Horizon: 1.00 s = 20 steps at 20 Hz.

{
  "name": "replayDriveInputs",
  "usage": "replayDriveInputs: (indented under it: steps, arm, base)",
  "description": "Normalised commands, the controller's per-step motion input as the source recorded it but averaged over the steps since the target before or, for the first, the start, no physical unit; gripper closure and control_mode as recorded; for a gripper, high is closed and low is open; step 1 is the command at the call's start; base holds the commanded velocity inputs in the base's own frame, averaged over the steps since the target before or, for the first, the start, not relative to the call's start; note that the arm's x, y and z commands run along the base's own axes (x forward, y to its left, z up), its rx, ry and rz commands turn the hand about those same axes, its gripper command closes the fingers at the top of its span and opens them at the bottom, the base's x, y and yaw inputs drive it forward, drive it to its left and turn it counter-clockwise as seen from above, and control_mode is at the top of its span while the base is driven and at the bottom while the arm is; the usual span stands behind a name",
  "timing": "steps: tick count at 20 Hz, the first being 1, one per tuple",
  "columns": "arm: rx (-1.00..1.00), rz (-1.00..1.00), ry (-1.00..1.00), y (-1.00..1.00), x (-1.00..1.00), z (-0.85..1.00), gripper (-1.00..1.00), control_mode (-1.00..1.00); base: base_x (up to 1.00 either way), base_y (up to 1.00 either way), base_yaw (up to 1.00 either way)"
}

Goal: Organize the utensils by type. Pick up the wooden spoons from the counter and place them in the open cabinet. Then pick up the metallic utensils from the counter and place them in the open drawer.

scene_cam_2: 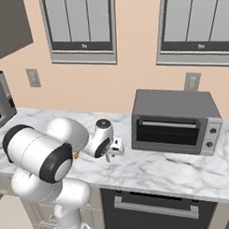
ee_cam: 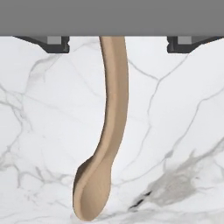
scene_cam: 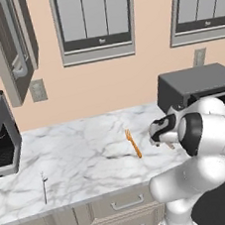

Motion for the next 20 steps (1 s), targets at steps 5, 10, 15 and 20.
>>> replayDriveInputs:
  steps: [5,10,15,20]
  arm:
    - [0.0,0.0,0.0,0.0,0.1,-0.24,1.0,-1.0]
    - [0.0,0.0,0.0,0.0,0.01,-0.27,1.0,-1.0]
    - [0.0,0.0,0.0,0.0,-0.01,-0.08,1.0,-1.0]
    - [0.0,0.0,-0.01,0.01,-0.02,0.38,1.0,-1.0]
  base:
    - [0.0,0.0,0.0]
    - [0.0,0.0,0.0]
    - [0.0,0.0,0.0]
    - [0.0,0.0,0.0]
